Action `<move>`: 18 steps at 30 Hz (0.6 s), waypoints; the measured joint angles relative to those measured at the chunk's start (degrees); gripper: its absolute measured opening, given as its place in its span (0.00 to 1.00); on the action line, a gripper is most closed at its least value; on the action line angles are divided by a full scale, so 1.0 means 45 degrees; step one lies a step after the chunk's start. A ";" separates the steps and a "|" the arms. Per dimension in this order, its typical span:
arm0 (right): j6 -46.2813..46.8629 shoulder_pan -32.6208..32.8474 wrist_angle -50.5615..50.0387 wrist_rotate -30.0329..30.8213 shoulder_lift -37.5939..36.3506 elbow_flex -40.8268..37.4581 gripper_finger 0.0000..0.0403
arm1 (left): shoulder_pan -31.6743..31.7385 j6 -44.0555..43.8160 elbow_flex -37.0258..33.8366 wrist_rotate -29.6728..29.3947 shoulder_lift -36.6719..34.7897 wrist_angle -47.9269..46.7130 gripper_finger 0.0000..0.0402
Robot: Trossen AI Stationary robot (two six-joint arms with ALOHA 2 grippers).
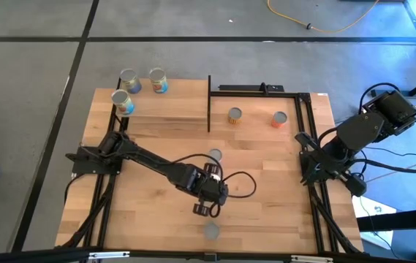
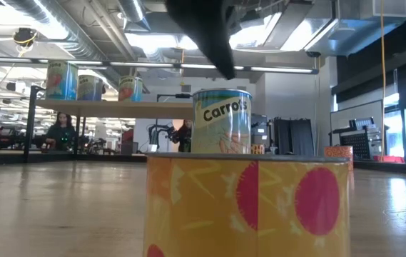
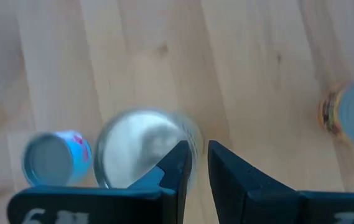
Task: Pick and place cans onto a shelf
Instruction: Put the blue canned carrots on the shelf aligned with the other blue canned tomatoes
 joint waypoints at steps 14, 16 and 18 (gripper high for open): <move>0.0019 -0.0003 -0.0001 0.0000 0.0000 0.0000 0.08 | 0.0024 -0.0115 0.0003 -0.0197 0.0121 0.0034 0.13; 0.0003 -0.0005 -0.0001 0.0000 0.0000 0.0000 0.08 | 0.0024 -0.0315 0.0027 -0.0085 0.0257 0.0088 0.13; -0.0002 -0.0005 -0.0001 0.0000 0.0000 0.0000 0.08 | 0.0024 -0.0523 0.0004 -0.0044 0.0395 -0.0046 0.13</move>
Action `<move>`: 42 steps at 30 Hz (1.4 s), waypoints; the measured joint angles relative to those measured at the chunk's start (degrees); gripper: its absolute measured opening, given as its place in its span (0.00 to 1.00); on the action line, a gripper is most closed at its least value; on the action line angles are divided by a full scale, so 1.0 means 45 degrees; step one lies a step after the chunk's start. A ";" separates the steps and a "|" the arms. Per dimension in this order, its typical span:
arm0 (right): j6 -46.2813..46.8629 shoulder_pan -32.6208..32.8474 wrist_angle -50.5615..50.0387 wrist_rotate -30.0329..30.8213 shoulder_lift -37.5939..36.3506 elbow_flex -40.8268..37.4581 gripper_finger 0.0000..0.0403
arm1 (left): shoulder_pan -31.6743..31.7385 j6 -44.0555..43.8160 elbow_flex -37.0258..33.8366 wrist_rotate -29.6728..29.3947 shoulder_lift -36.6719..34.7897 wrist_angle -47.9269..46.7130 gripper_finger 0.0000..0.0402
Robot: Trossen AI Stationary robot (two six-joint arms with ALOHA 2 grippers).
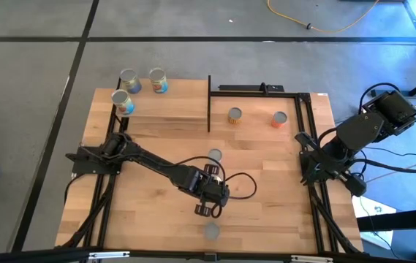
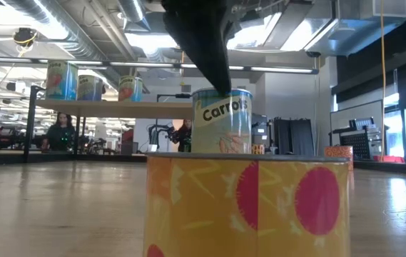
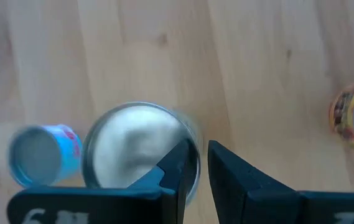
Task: Pick and place cans onto a shelf
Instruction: Put the blue canned carrots on the shelf aligned with the other blue canned tomatoes
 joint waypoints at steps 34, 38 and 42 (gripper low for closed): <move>-0.0005 0.0000 0.0000 0.0000 0.0005 0.0000 0.08 | 0.0011 -0.1352 -0.0016 -0.0557 0.0206 0.0118 0.00; -0.0010 0.0000 0.0000 0.0000 0.0005 0.0000 0.08 | -0.0035 -0.2119 -0.0040 -0.0420 -0.0253 -0.0055 0.00; -0.0010 0.0000 0.0000 0.0000 0.0005 0.0000 0.08 | -0.0083 -0.2829 -0.0035 -0.0521 -0.0868 -0.0192 0.00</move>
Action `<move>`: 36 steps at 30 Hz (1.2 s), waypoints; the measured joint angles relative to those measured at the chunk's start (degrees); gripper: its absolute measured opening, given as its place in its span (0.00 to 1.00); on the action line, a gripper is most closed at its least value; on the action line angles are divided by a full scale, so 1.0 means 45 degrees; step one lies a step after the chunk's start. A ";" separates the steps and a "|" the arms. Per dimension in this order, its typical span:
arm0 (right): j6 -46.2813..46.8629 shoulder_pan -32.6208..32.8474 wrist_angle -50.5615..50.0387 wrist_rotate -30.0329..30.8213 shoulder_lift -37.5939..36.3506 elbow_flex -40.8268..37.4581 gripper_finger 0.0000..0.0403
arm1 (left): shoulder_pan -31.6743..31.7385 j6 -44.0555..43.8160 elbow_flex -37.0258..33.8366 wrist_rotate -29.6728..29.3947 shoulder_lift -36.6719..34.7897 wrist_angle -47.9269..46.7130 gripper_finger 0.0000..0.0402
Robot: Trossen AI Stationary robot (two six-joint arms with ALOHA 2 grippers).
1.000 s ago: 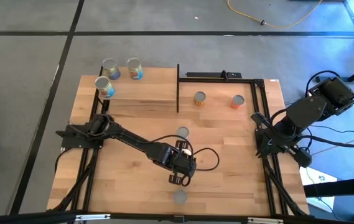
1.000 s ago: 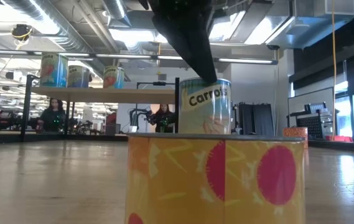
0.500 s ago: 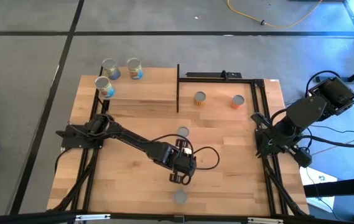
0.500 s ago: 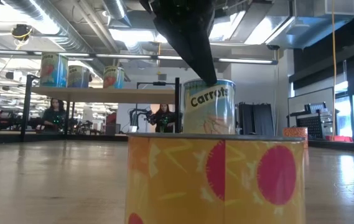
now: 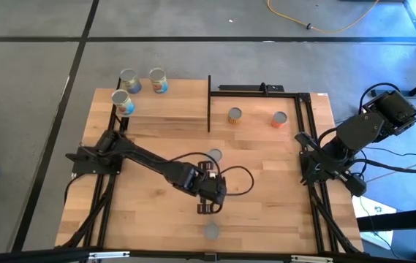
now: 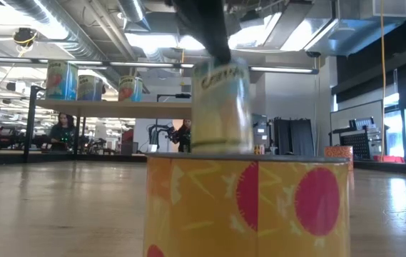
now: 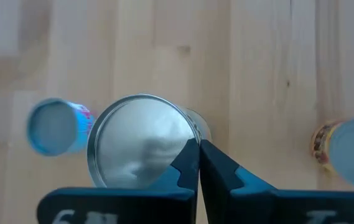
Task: Pick and place cans onto a shelf
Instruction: Put the blue canned carrots on the shelf aligned with the other blue canned tomatoes
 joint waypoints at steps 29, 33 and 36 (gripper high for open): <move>-0.0334 -0.0005 0.0000 0.1014 -0.0005 -0.0005 0.08 | 0.1791 -0.5305 0.6677 -0.3546 -0.1995 -0.8707 0.00; -0.0335 -0.0005 0.0002 0.1045 -0.0005 -0.0005 0.08 | 0.2356 -0.5332 0.6646 -0.3522 -0.2087 -0.8691 0.00; -0.0287 0.0000 0.0001 0.1775 -0.0005 -0.0005 0.08 | 0.2836 -0.5005 0.6630 -0.3479 -0.2116 -0.8695 0.00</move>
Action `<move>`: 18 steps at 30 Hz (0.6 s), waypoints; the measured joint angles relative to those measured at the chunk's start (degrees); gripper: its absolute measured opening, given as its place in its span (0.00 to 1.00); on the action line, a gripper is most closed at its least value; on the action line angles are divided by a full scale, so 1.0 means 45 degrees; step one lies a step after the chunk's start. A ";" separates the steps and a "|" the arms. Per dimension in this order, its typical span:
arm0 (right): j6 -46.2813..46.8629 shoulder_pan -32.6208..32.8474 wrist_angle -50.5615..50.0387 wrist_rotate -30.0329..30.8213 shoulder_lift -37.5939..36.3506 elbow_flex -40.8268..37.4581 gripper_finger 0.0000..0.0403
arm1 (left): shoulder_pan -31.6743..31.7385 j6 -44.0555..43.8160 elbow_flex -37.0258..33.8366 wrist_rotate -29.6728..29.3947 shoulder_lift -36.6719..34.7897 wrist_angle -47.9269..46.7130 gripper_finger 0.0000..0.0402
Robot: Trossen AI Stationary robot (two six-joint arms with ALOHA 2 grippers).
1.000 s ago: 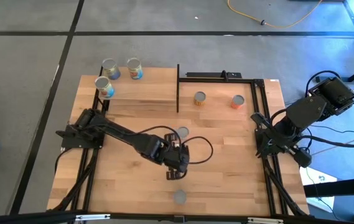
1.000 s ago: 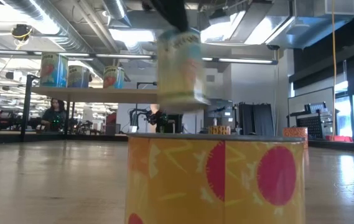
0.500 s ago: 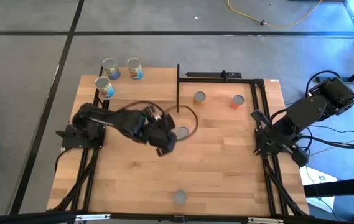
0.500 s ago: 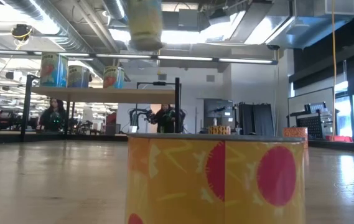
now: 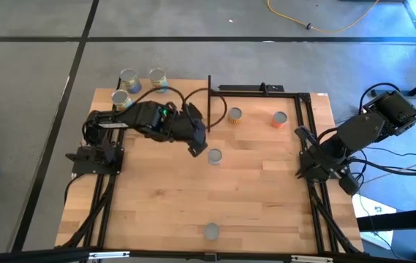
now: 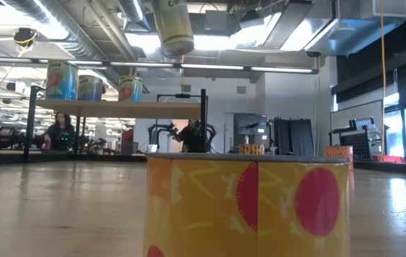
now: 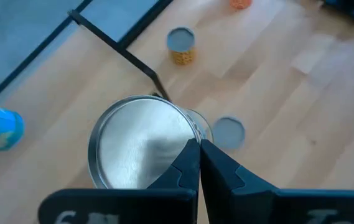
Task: Pick and place cans onto a shelf
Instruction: Put the blue canned carrots on the shelf aligned with the other blue canned tomatoes
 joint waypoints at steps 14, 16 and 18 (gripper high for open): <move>0.1358 -0.0475 -0.0001 0.2246 0.0034 0.0000 0.08 | 0.2459 0.0971 -0.0287 0.0591 -0.0810 0.0031 0.00; 0.1355 -0.0539 0.0004 0.2246 0.0034 0.0000 0.08 | 0.2762 0.1104 -0.0787 0.0928 -0.1162 0.0015 0.00; 0.1351 -0.0589 -0.0001 0.2242 0.0034 0.0000 0.08 | 0.3063 0.1120 -0.1471 0.1012 -0.1545 0.0021 0.00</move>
